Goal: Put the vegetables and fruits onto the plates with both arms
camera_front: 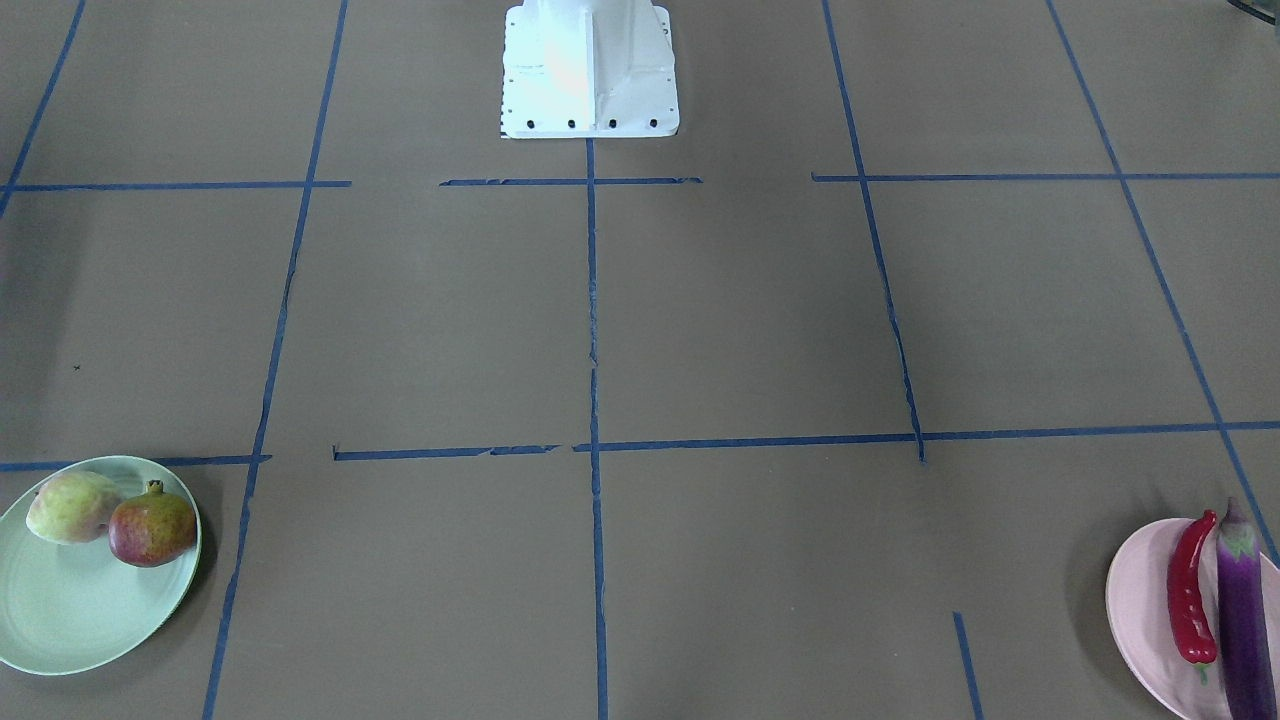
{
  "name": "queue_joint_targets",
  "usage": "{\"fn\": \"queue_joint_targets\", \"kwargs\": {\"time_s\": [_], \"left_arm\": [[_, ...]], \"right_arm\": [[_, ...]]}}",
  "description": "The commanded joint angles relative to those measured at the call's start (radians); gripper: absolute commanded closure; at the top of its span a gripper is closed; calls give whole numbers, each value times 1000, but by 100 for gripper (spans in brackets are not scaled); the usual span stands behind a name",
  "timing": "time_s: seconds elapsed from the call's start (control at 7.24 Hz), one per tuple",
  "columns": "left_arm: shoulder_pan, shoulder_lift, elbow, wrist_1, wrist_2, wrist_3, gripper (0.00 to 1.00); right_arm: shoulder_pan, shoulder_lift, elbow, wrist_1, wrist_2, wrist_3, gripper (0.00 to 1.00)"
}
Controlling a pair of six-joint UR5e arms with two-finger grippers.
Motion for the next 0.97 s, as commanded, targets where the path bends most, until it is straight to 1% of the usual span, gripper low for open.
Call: {"fn": "queue_joint_targets", "kwargs": {"time_s": [0.0, 0.14, 0.28, 0.41, 0.55, 0.69, 0.83], "left_arm": [[-53, 320, -377, 144, -6, 48, 0], [-62, 426, -454, 141, -18, 48, 0], [-81, 499, -487, 133, -75, 52, 0], [-88, 519, -493, 124, -122, 52, 0], [-94, 560, -505, 121, -124, 54, 0], [-96, 577, -513, 112, -123, 54, 0], [-98, 594, -545, 87, -112, 59, 0]], "right_arm": [[22, -31, 26, -84, -9, -73, 0], [22, -34, 24, -82, 3, -70, 0], [22, -50, 29, -82, 9, -63, 0], [22, -54, 33, -82, 9, -60, 0], [22, -56, 34, -82, 9, -60, 0], [23, -56, 34, -82, 8, -59, 0], [22, -56, 38, -82, 6, -57, 0]]}}
